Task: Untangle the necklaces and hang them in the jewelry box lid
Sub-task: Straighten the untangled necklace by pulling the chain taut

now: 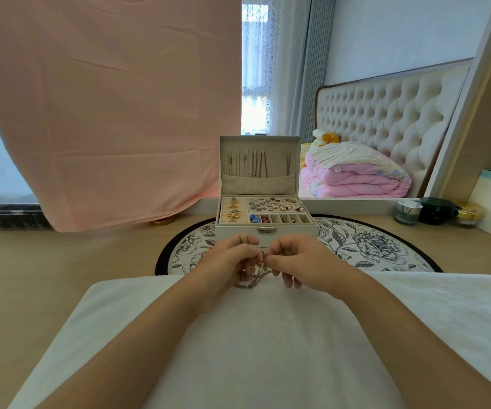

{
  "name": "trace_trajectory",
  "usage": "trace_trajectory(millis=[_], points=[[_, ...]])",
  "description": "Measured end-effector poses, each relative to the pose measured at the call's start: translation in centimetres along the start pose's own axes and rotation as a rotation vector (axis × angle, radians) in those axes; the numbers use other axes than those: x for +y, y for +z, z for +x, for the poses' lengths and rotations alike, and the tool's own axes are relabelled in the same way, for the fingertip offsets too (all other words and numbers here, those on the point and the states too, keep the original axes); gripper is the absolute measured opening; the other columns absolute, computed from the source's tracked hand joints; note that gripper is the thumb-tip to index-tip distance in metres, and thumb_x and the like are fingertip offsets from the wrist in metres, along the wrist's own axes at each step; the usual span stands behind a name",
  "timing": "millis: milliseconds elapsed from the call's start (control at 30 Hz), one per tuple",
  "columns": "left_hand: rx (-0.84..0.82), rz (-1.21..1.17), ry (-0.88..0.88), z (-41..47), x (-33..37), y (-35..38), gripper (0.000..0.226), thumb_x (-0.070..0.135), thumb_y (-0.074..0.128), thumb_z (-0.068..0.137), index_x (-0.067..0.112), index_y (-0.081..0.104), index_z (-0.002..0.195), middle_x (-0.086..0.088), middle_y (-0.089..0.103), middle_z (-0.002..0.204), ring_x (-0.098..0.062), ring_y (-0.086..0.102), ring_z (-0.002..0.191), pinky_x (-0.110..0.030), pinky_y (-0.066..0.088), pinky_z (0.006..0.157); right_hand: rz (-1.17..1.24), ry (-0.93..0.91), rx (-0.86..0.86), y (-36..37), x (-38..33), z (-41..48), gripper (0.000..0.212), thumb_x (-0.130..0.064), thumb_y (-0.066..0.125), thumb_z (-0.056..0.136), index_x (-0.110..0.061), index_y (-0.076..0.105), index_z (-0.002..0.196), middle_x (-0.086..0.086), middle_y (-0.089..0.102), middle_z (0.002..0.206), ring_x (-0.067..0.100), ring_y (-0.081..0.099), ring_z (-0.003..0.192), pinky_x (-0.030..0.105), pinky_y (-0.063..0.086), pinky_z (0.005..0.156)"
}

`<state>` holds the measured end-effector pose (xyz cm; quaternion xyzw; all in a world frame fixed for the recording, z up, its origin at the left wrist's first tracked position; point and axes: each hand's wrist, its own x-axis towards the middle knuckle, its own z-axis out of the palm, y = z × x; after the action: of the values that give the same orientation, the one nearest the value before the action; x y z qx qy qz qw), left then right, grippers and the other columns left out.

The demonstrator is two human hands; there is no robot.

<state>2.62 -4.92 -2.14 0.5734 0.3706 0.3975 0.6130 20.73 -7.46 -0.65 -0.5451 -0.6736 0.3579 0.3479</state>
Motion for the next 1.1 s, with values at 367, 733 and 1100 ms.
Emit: trace_trajectory(millis=[367,733,1100], points=[[0.238,0.803,0.259,0.0,-0.6,0.3,0.009,0.035,0.063,0.090,0.034,0.068,0.082,0.009,0.070,0.077,-0.011,0.064,0.071,-0.041,0.058,0.071,0.222,-0.004,-0.013,0.6,-0.5,0.0,0.010,-0.010,0.063,0.095,-0.012,0.065,0.086,0.001,0.059,0.065,0.016,0.053,0.048,0.026,0.043,0.048],[0.314,0.326,0.080,-0.3,0.1,1.5,0.020,0.027,0.064,0.095,0.022,0.078,0.082,0.000,0.076,0.079,-0.011,0.066,0.070,-0.033,0.054,0.072,0.293,0.030,0.020,0.8,-0.8,-0.1,0.018,-0.014,0.058,0.100,-0.011,0.067,0.085,0.003,0.064,0.067,0.017,0.054,0.047,0.027,0.044,0.048],[0.136,-0.169,-0.170,0.1,0.3,1.2,0.017,0.024,0.062,0.096,0.014,0.074,0.101,-0.003,0.068,0.094,-0.014,0.055,0.075,-0.029,0.049,0.071,0.176,0.006,0.272,1.3,-0.6,0.2,0.012,-0.017,0.064,0.094,-0.012,0.070,0.086,-0.001,0.073,0.071,0.016,0.055,0.047,0.029,0.050,0.046]])
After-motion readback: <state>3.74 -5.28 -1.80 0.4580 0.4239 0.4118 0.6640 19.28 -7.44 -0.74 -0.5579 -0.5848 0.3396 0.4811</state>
